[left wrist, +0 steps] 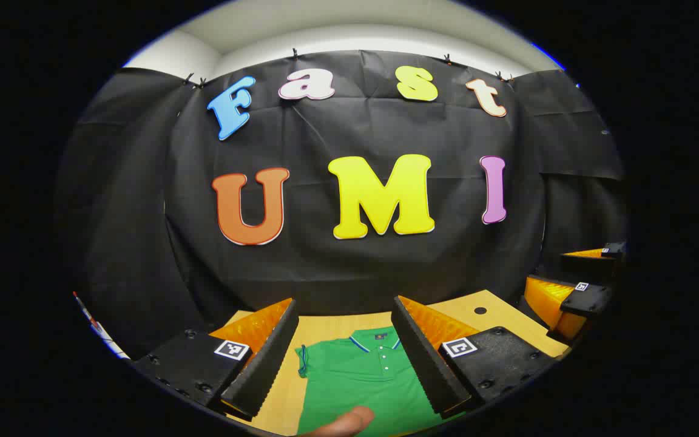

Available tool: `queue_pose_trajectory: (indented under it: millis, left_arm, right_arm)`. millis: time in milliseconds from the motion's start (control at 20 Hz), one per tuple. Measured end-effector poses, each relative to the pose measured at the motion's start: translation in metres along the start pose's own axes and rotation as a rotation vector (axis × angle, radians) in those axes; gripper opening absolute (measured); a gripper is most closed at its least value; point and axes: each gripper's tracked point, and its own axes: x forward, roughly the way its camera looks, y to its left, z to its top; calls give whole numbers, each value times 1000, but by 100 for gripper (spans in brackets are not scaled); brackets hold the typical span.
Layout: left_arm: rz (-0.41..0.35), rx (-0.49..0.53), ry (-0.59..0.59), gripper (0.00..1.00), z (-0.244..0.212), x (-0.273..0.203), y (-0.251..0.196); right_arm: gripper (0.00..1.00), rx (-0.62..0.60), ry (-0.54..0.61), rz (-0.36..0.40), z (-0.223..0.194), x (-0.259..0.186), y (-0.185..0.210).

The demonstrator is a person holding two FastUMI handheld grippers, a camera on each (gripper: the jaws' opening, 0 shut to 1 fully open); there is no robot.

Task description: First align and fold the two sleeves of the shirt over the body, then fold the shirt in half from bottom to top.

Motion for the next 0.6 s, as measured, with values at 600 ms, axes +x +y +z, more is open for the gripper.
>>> queue_pose_trajectory:
  millis: [600]
  left_arm:
    - [9, -31, 21, 100, -5, -9, -1]
  right_arm:
    - [93, 20, -5, 53, -3, -3, 11]
